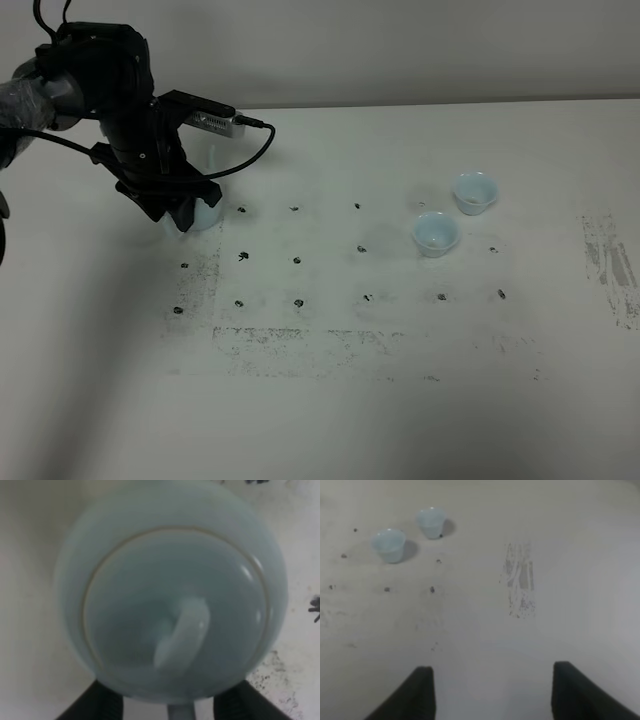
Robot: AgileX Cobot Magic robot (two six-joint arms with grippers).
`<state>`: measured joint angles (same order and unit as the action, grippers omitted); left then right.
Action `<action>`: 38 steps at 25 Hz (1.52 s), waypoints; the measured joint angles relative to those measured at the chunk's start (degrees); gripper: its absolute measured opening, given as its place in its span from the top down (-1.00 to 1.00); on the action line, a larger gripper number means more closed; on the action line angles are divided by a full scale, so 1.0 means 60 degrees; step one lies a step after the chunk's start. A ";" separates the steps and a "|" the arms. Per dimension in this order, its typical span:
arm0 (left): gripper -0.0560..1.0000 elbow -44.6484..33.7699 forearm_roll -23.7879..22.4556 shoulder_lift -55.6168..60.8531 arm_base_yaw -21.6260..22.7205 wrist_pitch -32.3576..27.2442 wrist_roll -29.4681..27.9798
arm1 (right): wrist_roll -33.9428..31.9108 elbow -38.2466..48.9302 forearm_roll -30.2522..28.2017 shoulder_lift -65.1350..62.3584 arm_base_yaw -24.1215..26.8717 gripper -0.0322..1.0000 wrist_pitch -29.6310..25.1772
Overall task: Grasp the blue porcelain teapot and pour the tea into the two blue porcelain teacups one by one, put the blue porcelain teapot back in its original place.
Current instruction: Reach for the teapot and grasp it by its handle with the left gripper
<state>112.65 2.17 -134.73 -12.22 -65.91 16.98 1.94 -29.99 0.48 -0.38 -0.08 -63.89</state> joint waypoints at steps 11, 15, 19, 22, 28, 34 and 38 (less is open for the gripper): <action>0.84 0.0000 0.0015 0.0000 0.0000 -0.0266 -0.0039 | 0.0000 0.0000 0.0000 0.0000 0.0000 -0.01 0.0000; 0.84 0.0000 0.0015 0.0000 0.0000 -0.0333 -0.0148 | 0.0000 0.0000 0.0000 0.0000 0.0000 -0.01 0.0000; 0.84 0.0000 0.0019 0.0000 0.0000 -0.0353 -0.0201 | 0.0000 0.0000 0.0000 0.0000 0.0000 -0.01 0.0000; 0.84 0.0000 0.0019 0.0000 0.0000 -0.0330 -0.0288 | 0.0000 0.0000 0.0000 0.0000 0.0000 -0.01 0.0000; 0.84 0.0000 0.0019 0.0000 0.0000 -0.0175 -0.0443 | 0.0000 0.0000 0.0000 0.0000 0.0000 0.00 0.0000; 0.84 0.0000 0.0019 0.0000 0.0000 -0.0146 -0.0565 | 0.0000 0.0000 0.0000 0.0000 0.0000 0.00 0.0000; 0.86 0.0000 0.0028 0.0000 0.0000 -0.0154 -0.0671 | 0.0000 0.0000 0.0000 0.0000 0.0000 0.00 0.0000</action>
<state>112.65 2.34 -134.73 -12.22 -66.83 12.95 1.94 -29.99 0.48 -0.38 -0.08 -63.89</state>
